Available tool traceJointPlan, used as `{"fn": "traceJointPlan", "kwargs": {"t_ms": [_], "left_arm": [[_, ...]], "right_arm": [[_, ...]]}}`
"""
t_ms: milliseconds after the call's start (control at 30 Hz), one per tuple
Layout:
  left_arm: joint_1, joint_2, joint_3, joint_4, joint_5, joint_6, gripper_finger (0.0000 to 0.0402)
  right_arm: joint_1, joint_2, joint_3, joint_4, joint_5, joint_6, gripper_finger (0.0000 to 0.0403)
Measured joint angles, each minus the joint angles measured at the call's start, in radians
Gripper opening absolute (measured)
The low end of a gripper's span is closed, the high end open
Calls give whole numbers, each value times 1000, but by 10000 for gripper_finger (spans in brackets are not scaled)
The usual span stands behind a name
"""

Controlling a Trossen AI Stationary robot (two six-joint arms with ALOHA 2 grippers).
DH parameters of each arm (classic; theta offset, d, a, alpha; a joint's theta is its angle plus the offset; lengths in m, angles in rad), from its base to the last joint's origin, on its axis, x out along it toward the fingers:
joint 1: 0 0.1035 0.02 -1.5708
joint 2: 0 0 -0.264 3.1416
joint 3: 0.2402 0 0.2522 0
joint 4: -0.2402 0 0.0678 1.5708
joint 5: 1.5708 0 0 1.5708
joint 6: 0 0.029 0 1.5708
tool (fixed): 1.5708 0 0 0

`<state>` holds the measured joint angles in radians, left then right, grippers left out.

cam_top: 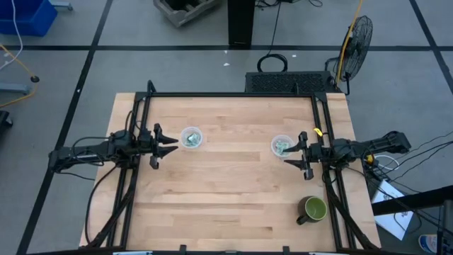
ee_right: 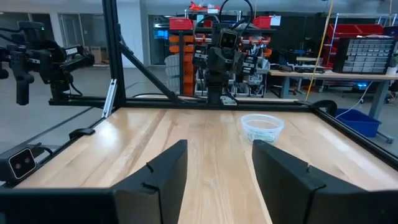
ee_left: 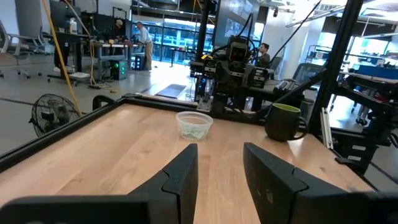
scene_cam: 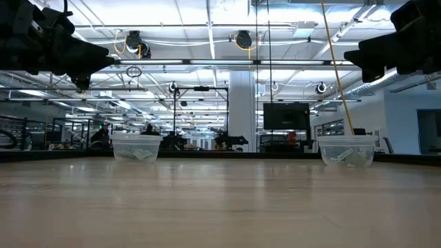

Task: Pick and place Stevia / Truvia into bins
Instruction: Return to Home Position

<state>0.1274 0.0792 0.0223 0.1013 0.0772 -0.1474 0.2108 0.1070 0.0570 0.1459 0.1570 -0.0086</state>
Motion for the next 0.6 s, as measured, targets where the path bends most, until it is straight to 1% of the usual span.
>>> {"fn": "traceJointPlan", "kwargs": {"t_ms": [600], "left_arm": [[0, 0, 0, 0, 0, 1, 131]], "right_arm": [[0, 0, 0, 2, -1, 0, 172]]}}
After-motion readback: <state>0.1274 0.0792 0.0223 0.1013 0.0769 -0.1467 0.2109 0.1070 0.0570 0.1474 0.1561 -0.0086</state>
